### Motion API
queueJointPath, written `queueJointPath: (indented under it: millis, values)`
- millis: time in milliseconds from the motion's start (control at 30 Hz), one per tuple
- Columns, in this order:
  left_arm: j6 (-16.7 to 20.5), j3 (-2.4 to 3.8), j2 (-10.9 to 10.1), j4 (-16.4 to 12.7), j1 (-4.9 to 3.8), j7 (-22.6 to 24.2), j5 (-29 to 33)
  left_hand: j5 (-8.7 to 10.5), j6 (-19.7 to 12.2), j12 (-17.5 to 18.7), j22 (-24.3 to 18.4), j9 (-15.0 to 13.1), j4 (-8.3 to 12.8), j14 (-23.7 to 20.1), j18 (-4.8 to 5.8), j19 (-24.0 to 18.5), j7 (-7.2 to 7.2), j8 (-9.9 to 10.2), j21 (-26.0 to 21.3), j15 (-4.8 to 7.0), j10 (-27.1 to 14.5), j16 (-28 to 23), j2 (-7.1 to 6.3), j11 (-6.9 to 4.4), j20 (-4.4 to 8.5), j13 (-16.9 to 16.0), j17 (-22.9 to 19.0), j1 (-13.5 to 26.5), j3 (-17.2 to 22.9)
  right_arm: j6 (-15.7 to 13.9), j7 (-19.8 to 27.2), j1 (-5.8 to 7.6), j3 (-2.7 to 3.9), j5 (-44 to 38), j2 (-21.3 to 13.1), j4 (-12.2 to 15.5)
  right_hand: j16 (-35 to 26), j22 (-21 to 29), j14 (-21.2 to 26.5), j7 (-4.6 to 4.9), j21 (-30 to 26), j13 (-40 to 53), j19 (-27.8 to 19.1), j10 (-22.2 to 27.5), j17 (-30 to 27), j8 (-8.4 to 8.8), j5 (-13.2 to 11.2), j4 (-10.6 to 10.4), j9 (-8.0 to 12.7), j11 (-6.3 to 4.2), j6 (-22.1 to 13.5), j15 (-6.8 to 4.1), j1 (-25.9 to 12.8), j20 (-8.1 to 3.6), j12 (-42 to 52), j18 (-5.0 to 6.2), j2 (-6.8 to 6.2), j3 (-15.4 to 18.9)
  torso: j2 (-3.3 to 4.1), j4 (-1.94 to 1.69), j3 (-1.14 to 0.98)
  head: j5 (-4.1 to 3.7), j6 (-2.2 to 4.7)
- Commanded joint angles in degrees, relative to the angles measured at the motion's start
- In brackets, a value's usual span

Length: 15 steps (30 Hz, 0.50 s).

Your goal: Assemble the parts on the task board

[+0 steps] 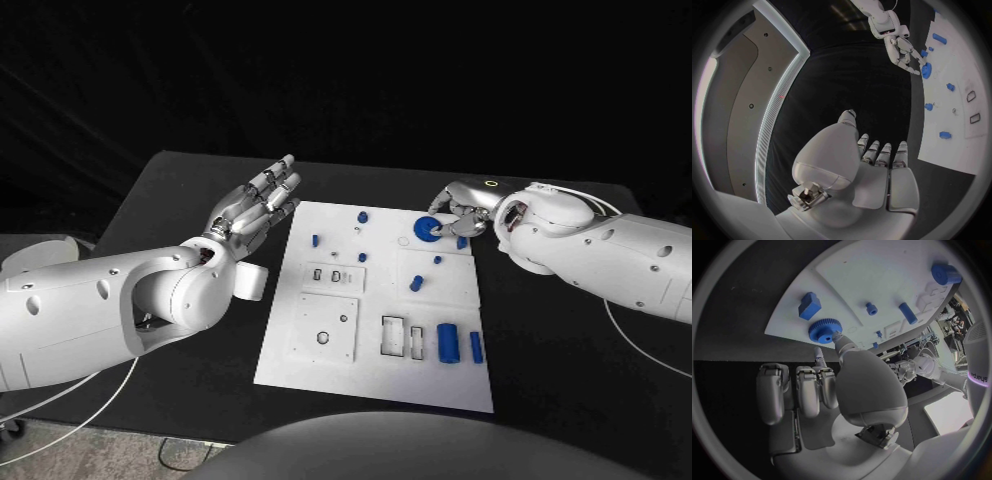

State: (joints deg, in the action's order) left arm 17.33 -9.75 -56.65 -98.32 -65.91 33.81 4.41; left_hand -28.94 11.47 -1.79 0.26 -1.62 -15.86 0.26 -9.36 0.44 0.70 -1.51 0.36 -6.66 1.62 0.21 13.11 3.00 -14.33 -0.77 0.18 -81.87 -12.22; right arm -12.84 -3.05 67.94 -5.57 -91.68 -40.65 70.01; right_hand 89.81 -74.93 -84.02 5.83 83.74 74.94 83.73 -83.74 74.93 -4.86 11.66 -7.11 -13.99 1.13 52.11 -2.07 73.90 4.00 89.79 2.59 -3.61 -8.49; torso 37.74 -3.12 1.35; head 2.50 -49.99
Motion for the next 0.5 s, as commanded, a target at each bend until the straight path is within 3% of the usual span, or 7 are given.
queueJointPath:
  millis: [33, 267, 500]
  values:
    - [-1.4, 0.03, 0.15, -0.02, -0.01, 0.12, -0.03, -0.22, -0.01, -0.4, 0.06, -0.07, -0.06, -0.01, -0.97, 0.05, 0.18, -0.34, 0.05, -0.56, -0.02, 0.37, 0.1, 0.26, -0.44, -0.05, 0.08, -0.65, 0.36, 1.32, 0.07, -0.42, 0.0, -1.03, 0.42, -0.43, 0.19, -9.46, -5.98, -0.05, -0.33, 15.06, 0.06, -6.26, 15.07, -0.33, 0.46, 0.53, -0.22, -0.09, 0.53, 0.02, 0.73, 0.33, 0.21, -0.27, -0.14, -0.11, 0.02, -0.04, -0.02, 0.04, -0.01]
    - [-1.57, 0.03, 0.14, 0.02, -0.01, -0.03, -0.03, -0.23, 0.02, -0.42, 0.07, -0.07, -0.06, 0.01, -0.97, 0.07, 0.22, -0.34, 0.06, -0.62, -0.02, 0.41, 0.09, 0.29, -0.48, -0.05, 0.1, -0.68, 0.36, 1.68, 0.27, -1.25, 0.0, -1.42, 1.37, -1.6, 0.19, -9.31, -5.98, -0.14, -0.7, 15.06, -0.29, -6.26, 15.07, -0.56, 3.01, 1.16, -1.21, -0.2, 0.63, -0.08, 1.34, 0.27, 0.21, -0.17, -0.1, -0.4, 0.05, 0.01, -0.01, 0.1, -0.01]
    - [-1.69, 0.03, 0.21, 0.09, -0.01, -0.16, -0.03, -0.24, 0.01, -0.43, 0.08, -0.07, -0.06, 0.02, -0.97, 0.08, 0.25, -0.34, 0.07, -0.67, -0.02, 0.44, 0.09, 0.3, -0.51, -0.06, 0.1, -0.7, 0.36, 0.99, 0.89, -1.82, 0.0, -2.09, 2.25, -2.5, 0.19, -9.38, -5.98, -0.69, -0.96, 15.06, -0.45, -6.26, 15.07, -2.19, 9.58, 2.13, -4.31, -0.67, 2.05, -0.4, 1.75, -0.04, 0.21, -0.11, 0.01, -1.22, 0.03, -0.09, -0.01, -0.03, -0.01]
